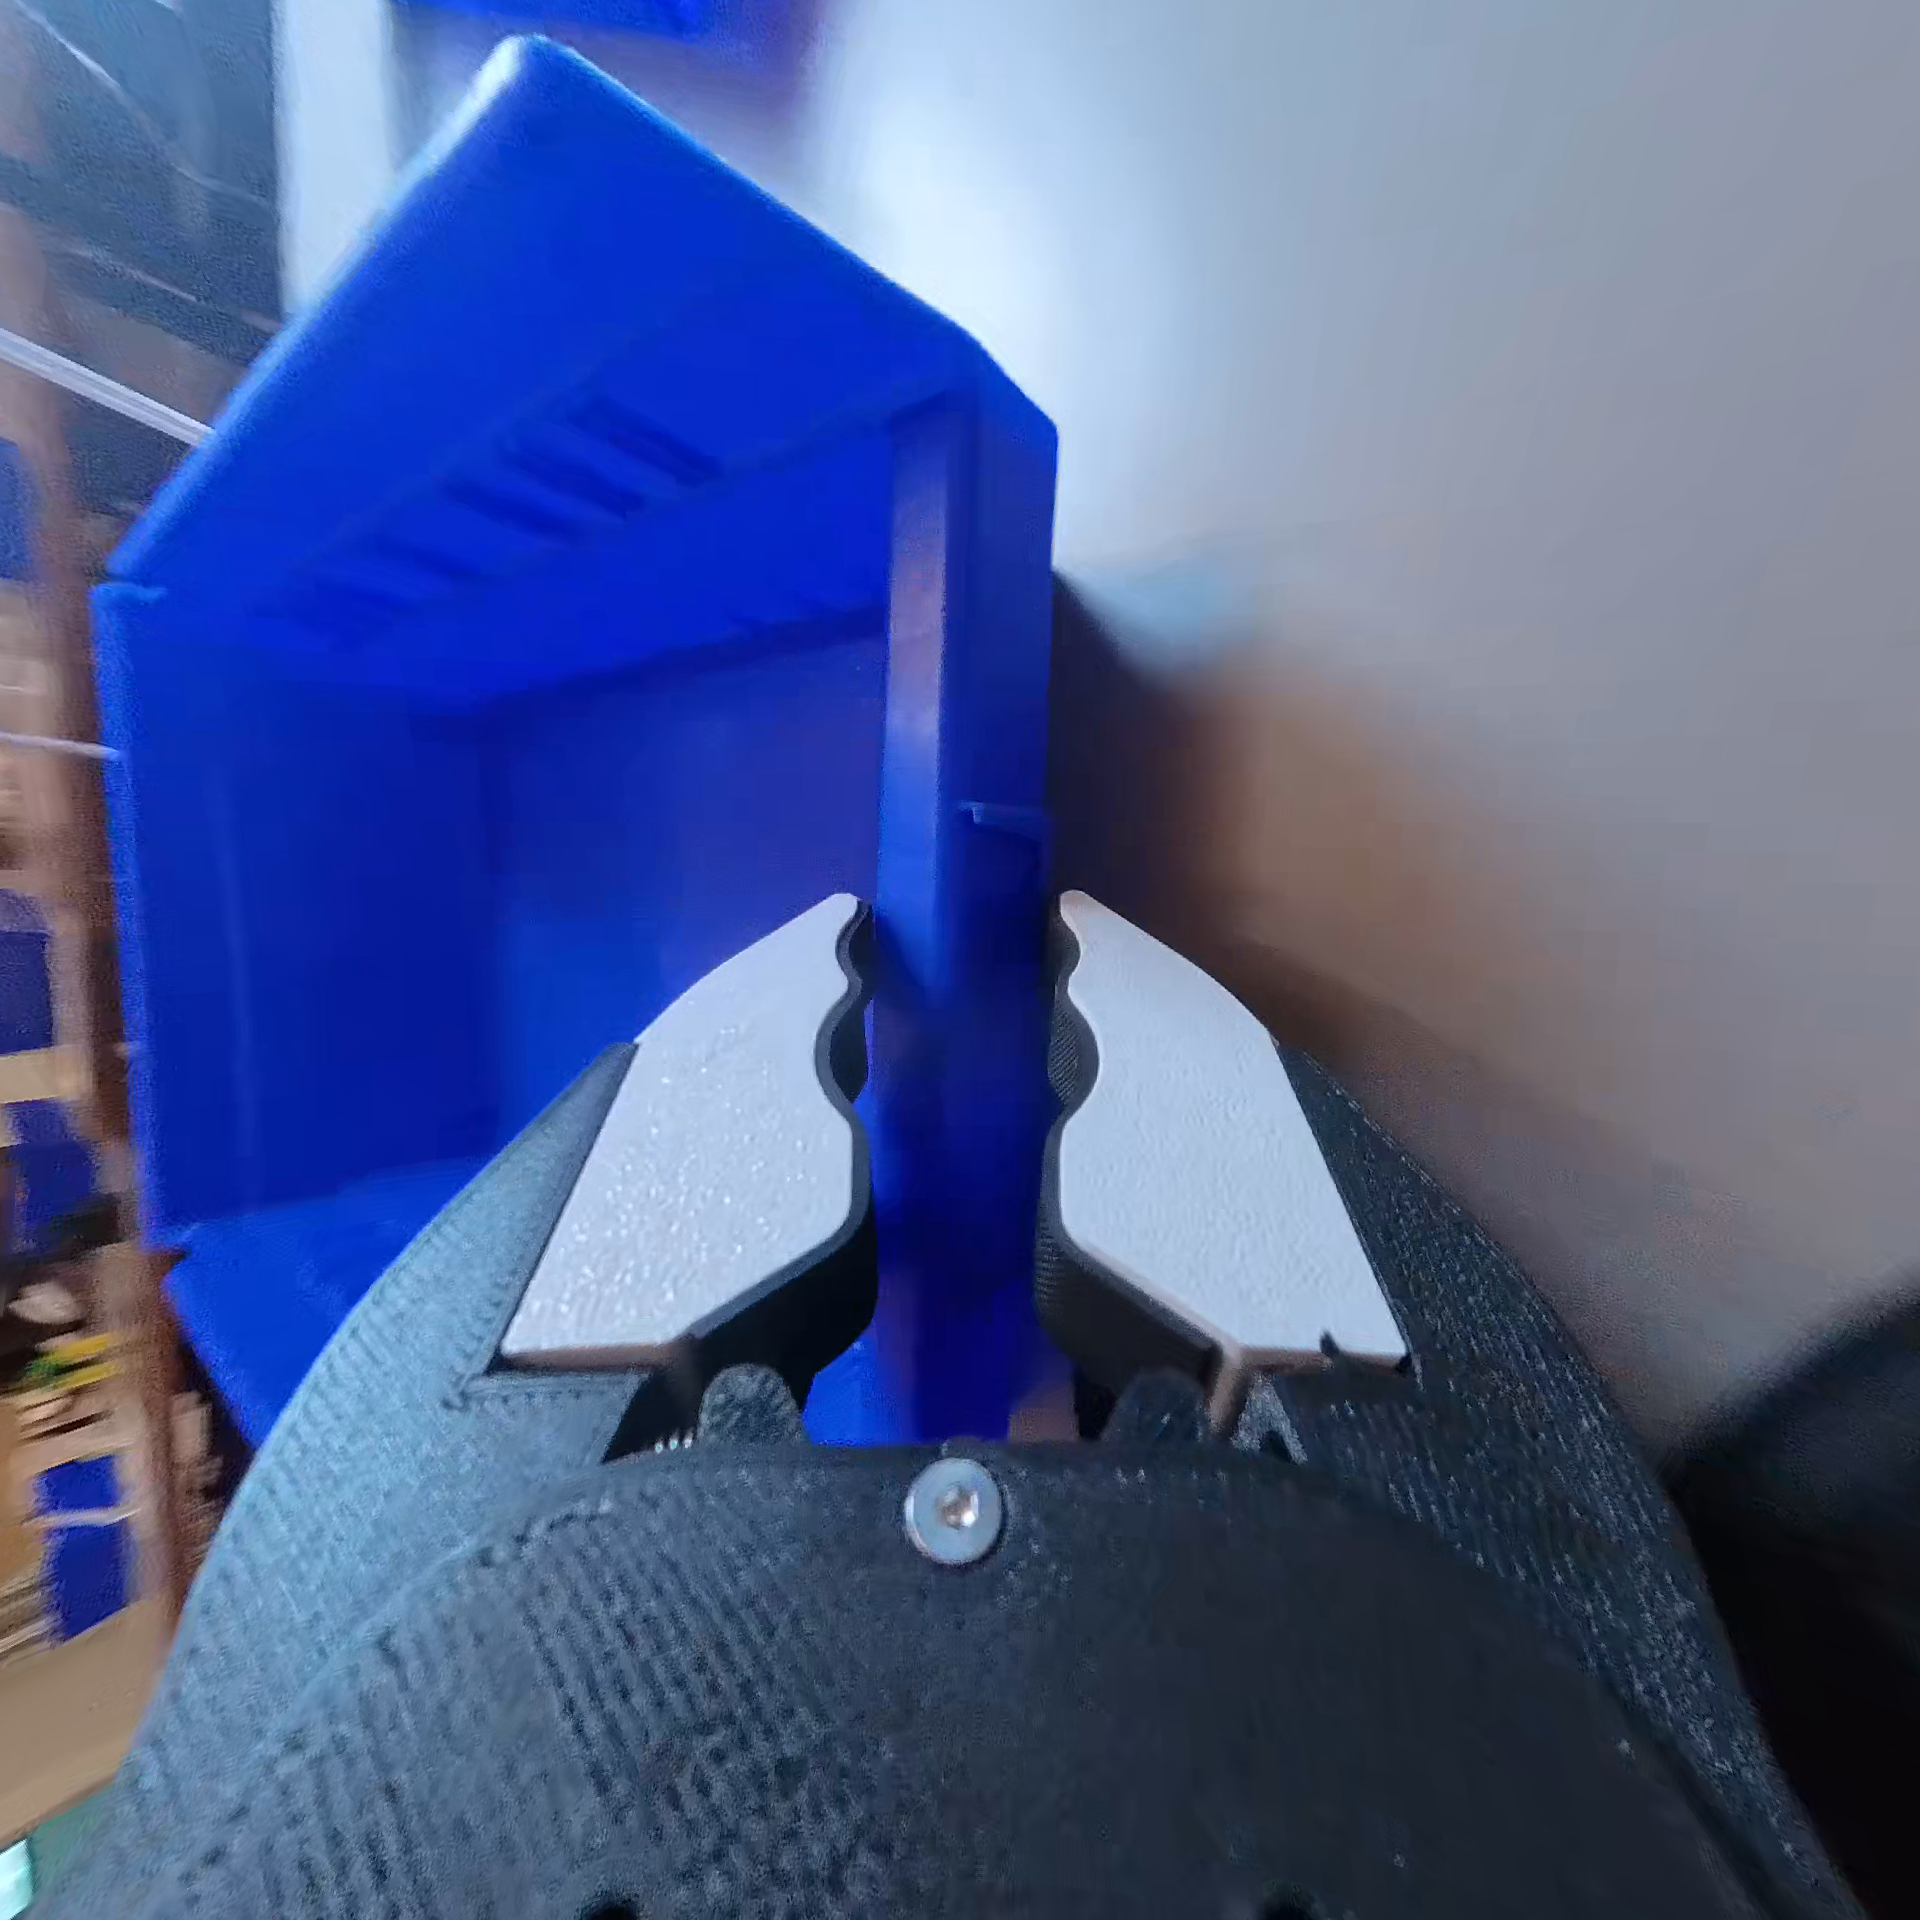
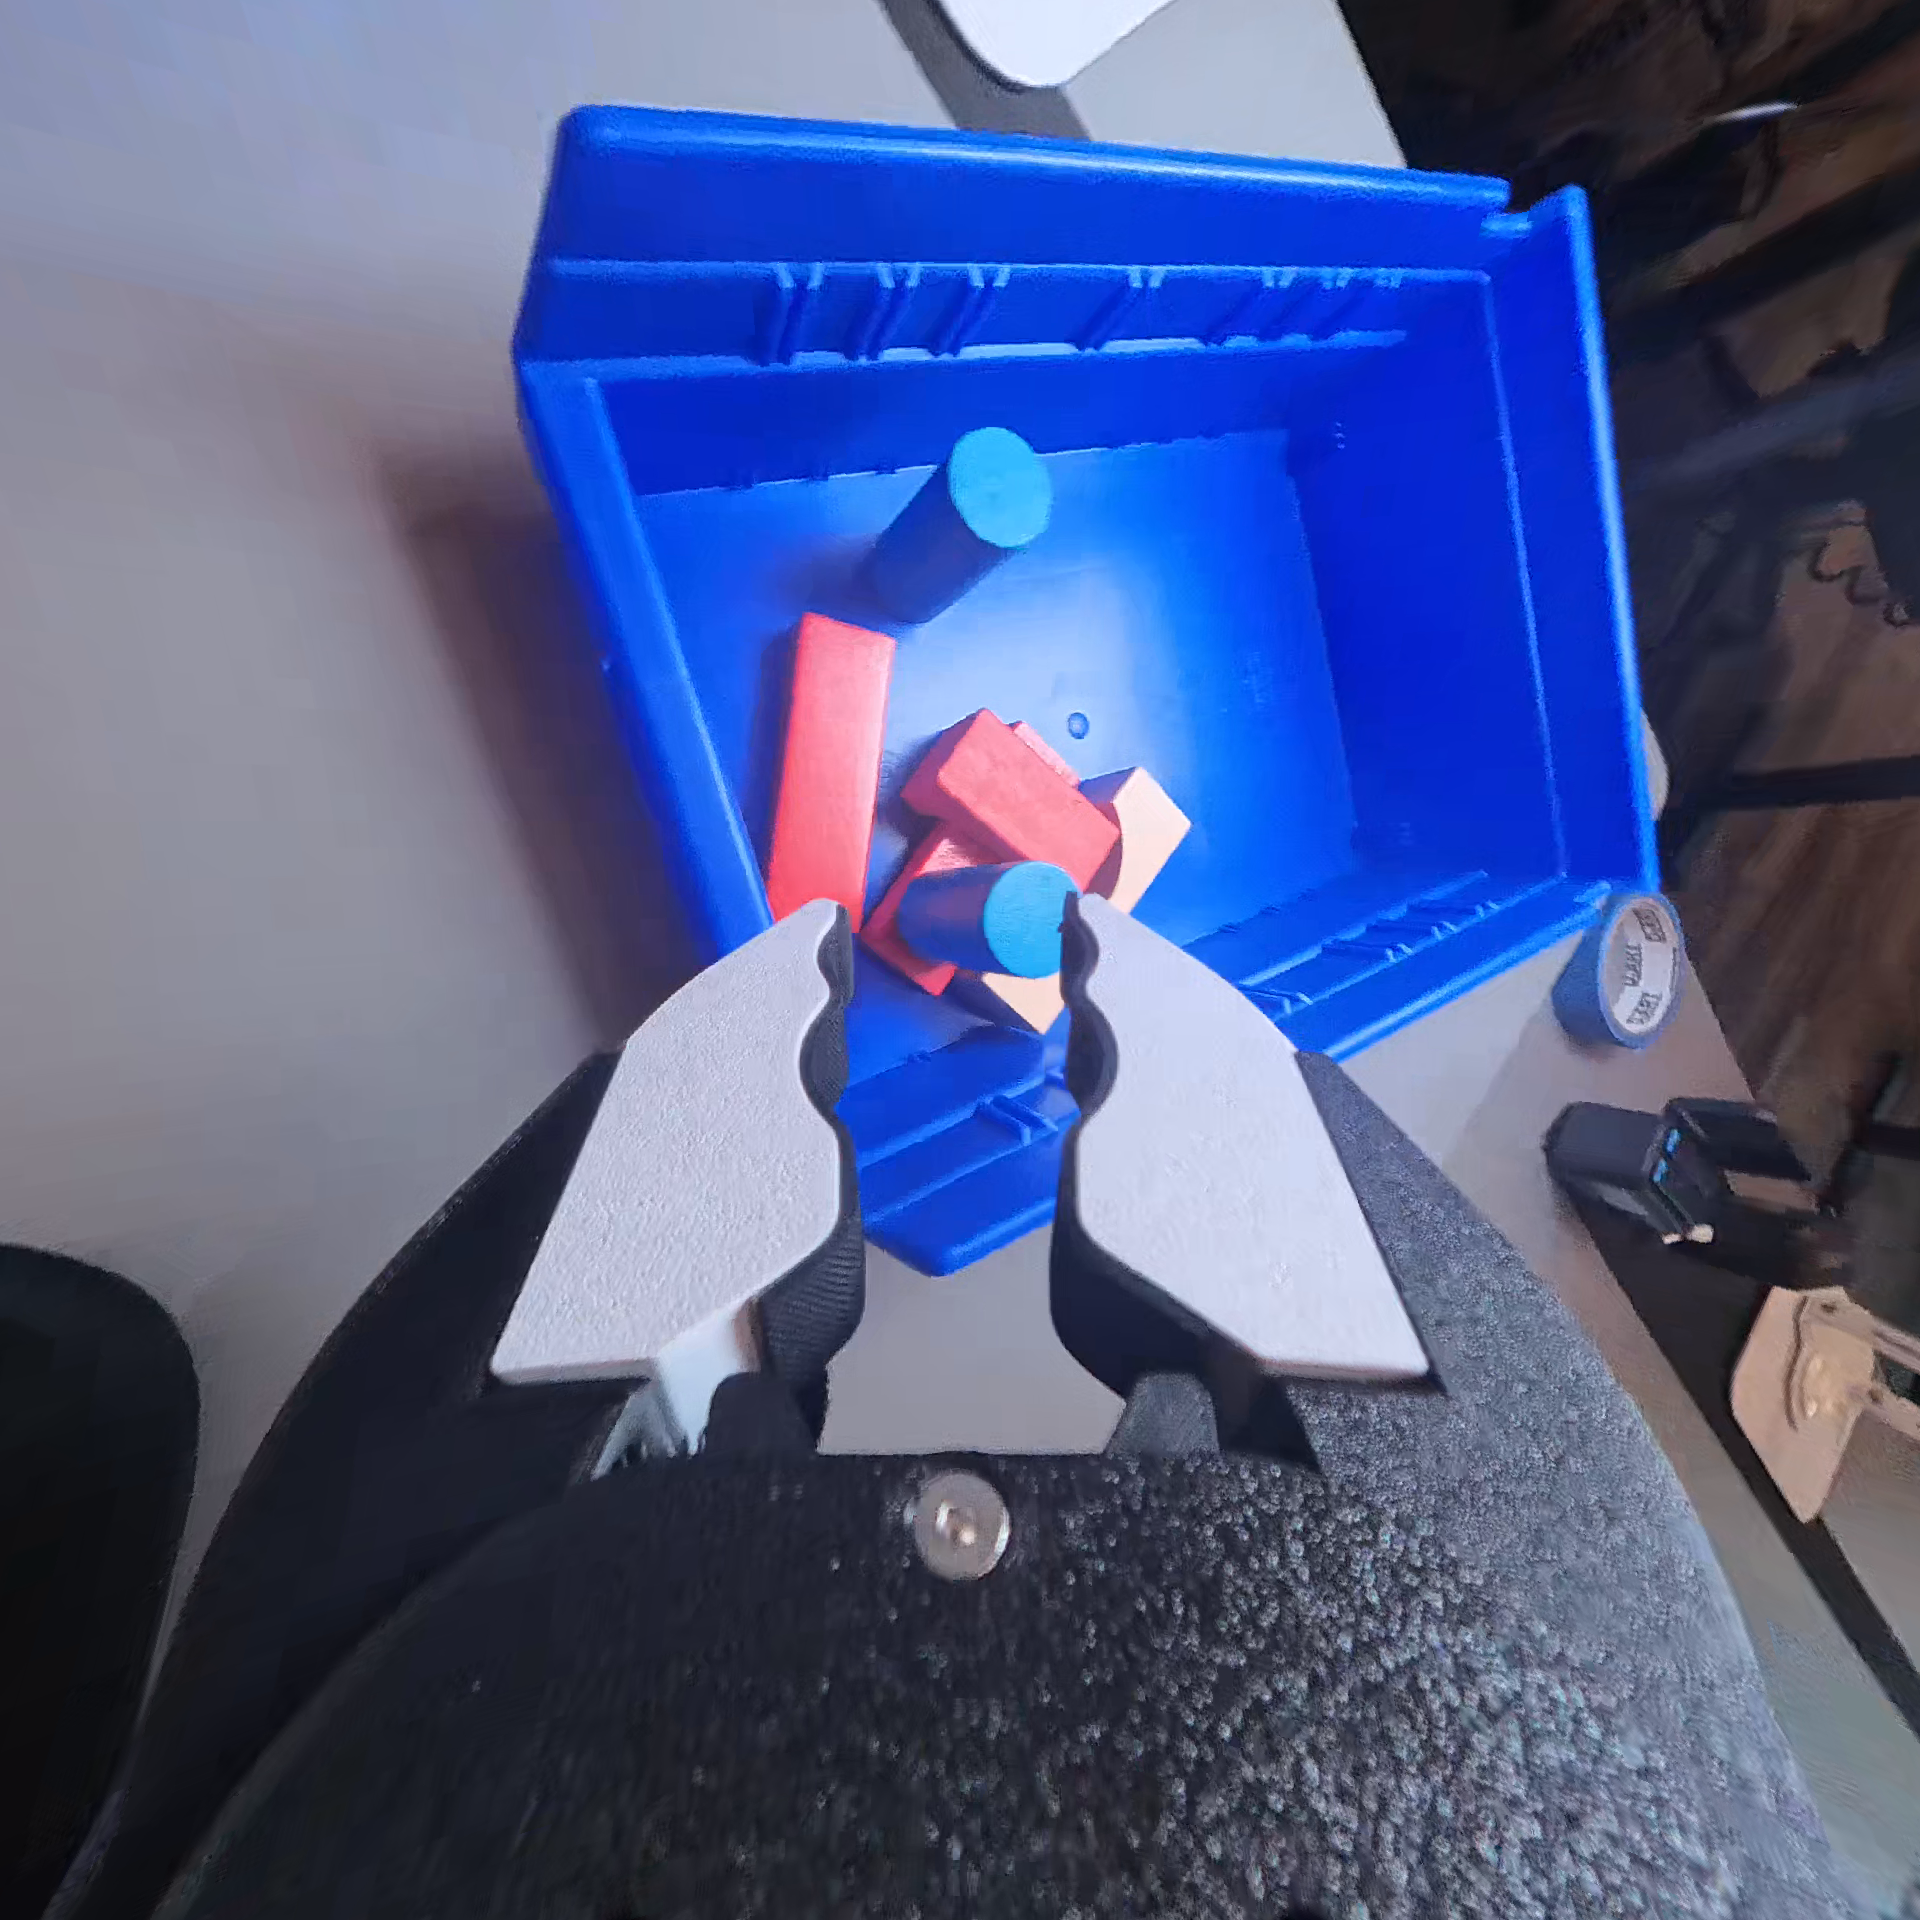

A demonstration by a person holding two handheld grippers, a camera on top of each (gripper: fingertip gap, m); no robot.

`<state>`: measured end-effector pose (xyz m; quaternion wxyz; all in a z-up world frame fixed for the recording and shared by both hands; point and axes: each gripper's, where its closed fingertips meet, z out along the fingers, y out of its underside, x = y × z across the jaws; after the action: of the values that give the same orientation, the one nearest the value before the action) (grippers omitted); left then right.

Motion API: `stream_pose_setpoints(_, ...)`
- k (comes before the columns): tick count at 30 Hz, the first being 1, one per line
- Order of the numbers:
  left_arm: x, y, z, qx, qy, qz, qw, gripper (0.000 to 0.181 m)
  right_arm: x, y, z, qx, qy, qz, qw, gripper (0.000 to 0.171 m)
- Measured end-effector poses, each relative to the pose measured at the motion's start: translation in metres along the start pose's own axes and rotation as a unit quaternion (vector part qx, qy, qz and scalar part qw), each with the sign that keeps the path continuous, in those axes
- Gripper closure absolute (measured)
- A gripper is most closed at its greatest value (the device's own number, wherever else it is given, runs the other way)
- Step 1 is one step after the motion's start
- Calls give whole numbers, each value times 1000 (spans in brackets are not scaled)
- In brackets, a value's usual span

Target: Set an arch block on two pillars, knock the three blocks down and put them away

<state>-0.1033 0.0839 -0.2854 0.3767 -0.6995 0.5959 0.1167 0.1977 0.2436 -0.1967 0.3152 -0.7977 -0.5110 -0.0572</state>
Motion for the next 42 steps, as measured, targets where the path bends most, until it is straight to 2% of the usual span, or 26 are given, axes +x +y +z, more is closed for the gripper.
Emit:
stream_pose_setpoints(3,-52,-15,16,1,-183,-17,983,141,22,7,-4,42,64,73,994,128)
stream_pose_setpoints(4,-61,-23,16,14,-212,-6,977,143,27,10,-6,72,80,105,989,126)
stream_pose_setpoints(7,-54,-55,12,79,-192,-12,978,144,33,23,-8,154,102,190,964,113)
stream_pose_setpoints(10,-43,-61,8,99,-178,-22,979,146,31,38,-1,183,107,260,942,100)
stream_pose_setpoints(13,-32,-58,7,106,-145,-63,982,148,27,44,12,185,126,297,928,95)
stream_pose_setpoints(16,-29,-57,1,134,-128,-110,977,151,33,50,14,174,176,307,919,107)
stream_pose_setpoints(19,-27,-61,-5,164,-102,-155,969,151,42,69,14,143,219,312,913,92)
stream_pose_setpoints(22,-25,-64,-6,180,-90,-174,964,150,40,79,16,153,200,340,906,97)
stream_pose_setpoints(25,-20,-67,-3,183,-73,-181,964,150,19,77,37,171,108,380,903,117)
stream_pose_setpoints(26,-18,-67,-1,183,-69,-183,963,149,14,73,41,189,78,402,892,126)
stream_pose_setpoints(27,-16,-68,0,183,-65,-183,964,149,15,72,42,202,70,418,883,129)
stream_pose_setpoints(29,-14,-69,0,184,-60,-185,964,149,18,75,42,197,88,421,881,146)
stream_pose_setpoints(30,-13,-69,1,186,-57,-188,963,149,20,77,41,193,103,415,883,148)
stream_pose_setpoints(42,0,-68,14,181,-6,-217,959,149,19,81,36,188,154,418,875,156)
